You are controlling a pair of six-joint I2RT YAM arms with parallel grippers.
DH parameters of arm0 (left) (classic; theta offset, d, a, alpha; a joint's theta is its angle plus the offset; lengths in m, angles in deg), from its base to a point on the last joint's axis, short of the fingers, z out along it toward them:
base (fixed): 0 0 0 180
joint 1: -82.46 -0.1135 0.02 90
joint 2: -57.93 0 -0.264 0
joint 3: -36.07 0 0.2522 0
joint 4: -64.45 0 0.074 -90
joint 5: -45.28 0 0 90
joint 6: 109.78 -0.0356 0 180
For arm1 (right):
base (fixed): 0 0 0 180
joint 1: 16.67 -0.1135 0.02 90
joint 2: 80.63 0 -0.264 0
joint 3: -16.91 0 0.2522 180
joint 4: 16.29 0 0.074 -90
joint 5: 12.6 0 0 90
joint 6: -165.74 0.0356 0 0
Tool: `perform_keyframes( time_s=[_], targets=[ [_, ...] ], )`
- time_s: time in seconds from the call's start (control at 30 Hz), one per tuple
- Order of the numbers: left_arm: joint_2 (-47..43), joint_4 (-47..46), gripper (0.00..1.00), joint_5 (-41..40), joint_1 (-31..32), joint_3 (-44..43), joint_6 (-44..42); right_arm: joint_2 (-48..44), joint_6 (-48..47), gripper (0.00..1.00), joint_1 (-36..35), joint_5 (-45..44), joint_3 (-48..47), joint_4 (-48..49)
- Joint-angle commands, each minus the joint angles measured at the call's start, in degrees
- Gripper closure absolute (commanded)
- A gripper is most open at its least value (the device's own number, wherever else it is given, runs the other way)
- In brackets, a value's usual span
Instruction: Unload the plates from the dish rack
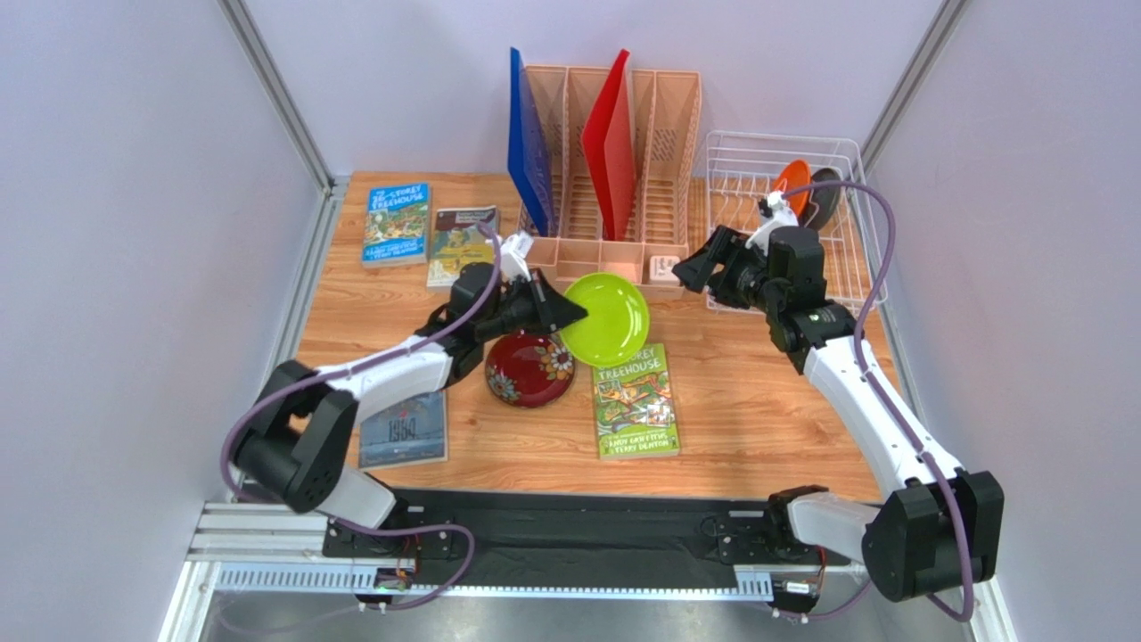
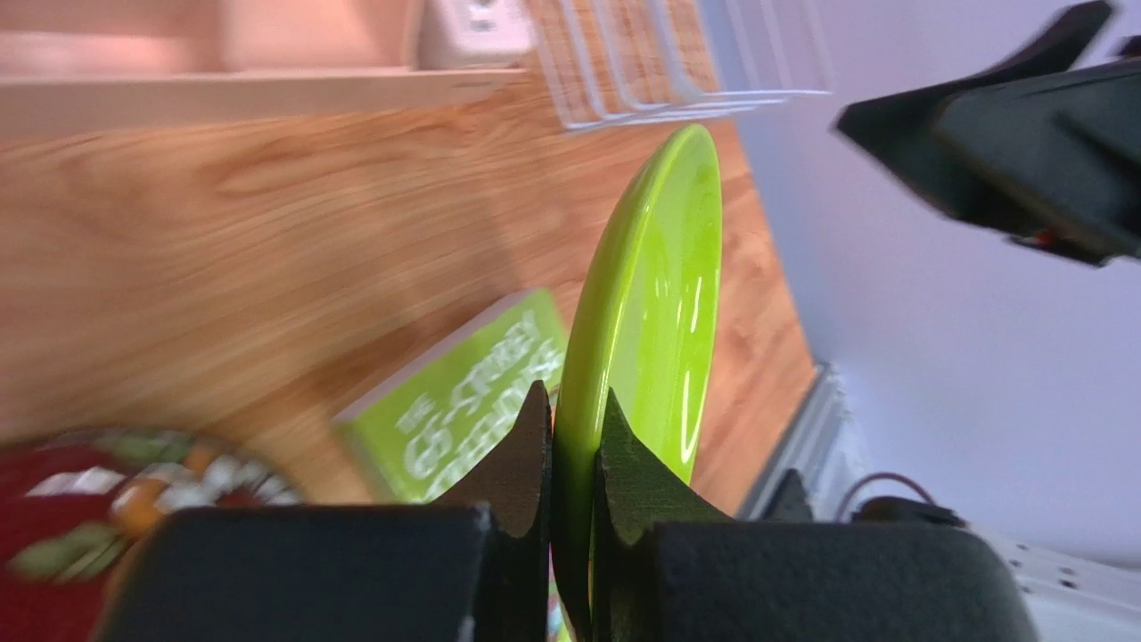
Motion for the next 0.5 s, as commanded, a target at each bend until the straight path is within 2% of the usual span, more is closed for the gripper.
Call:
perform_keyframes(
  time_s=[0.0, 0.23, 0.47],
  targets=[
    [-8.9, 12.3, 1.00, -10.5, -2.5, 5.1, -7.6, -2.2, -6.4, 0.27, 1.2, -10.6, -4.3, -5.6],
    [-20.9, 19.3, 1.00, -20.5, -3.6, 13.3, -11.1, 0.8, -11.2, 0.26, 5.7, -16.3, -9.4, -9.8],
    [-22.6, 19.7, 1.00, -24.7, -3.8, 16.8, -11.8, 8.9, -13.6, 0.26, 11.0, -24.4, -16.2, -9.8]
  ],
)
